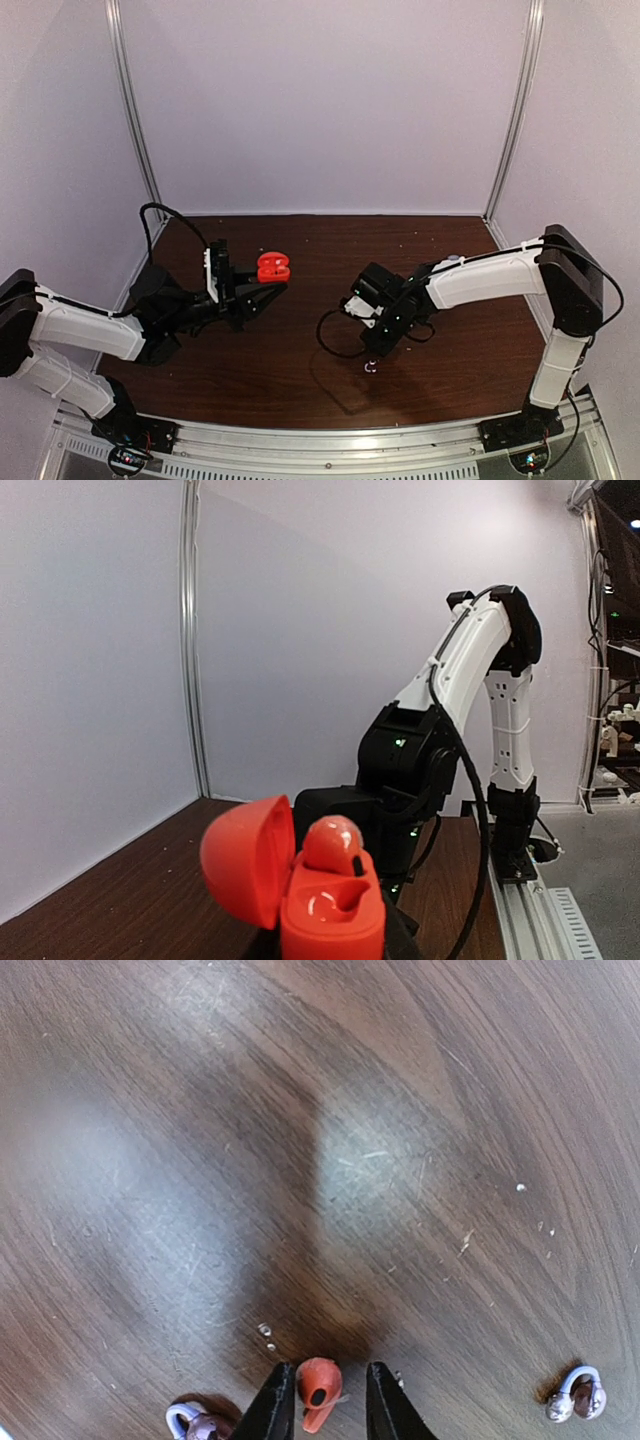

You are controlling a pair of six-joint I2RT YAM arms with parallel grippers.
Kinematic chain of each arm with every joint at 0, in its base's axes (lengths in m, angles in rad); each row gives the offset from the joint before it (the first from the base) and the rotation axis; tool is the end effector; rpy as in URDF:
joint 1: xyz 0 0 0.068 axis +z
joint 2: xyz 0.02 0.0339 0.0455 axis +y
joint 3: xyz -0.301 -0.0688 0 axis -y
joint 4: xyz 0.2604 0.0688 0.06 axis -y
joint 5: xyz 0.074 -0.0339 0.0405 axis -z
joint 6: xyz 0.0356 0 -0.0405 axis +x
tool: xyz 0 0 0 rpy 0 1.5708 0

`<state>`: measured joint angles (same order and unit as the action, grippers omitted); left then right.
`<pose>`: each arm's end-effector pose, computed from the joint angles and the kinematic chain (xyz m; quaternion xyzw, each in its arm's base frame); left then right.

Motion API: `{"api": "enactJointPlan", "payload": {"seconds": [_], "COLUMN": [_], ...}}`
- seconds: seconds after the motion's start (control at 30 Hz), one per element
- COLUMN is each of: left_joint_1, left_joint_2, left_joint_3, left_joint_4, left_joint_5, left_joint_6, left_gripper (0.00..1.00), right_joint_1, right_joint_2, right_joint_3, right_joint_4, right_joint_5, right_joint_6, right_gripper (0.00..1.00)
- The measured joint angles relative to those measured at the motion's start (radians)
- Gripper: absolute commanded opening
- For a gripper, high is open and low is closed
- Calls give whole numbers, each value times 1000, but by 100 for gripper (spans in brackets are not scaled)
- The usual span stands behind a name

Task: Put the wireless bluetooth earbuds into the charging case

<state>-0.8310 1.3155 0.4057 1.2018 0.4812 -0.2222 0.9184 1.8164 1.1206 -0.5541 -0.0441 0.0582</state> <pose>0.1579 -0.1975 0.2664 0.3561 0.4956 -0.5146 0.6023 0.2210 0.2918 0.1806 -0.4147 0.8956 0.0942 0.1308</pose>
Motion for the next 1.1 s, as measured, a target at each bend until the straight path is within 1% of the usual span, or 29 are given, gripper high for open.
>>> {"api": "enactJointPlan", "payload": {"seconds": [0.2, 0.47, 0.7, 0.83, 1.1], "left_joint_1": [0, 0, 0, 5, 27], "left_joint_2": [-2, -10, -16, -19, -48], "left_joint_3": [-7, -16, -38, -44, -65], "left_joint_4": [0, 2, 9, 14, 31], "left_joint_5": [-3, -3, -6, -7, -14], "left_joint_6": [7, 7, 7, 7, -2], "left_gripper": [0, 0, 0, 0, 0], "right_joint_1": [0, 0, 2, 24, 72], "right_joint_2": [7, 42, 45, 47, 121], "right_joint_3": [7, 47, 53, 64, 209], "right_joint_4": [-32, -58, -67, -92, -145], "right_joint_5": [-4, -21, -98, -146, -169], "right_joint_6": [-9, -9, -23, -35, -81], "right_gripper": [21, 13, 10, 9, 8]}}
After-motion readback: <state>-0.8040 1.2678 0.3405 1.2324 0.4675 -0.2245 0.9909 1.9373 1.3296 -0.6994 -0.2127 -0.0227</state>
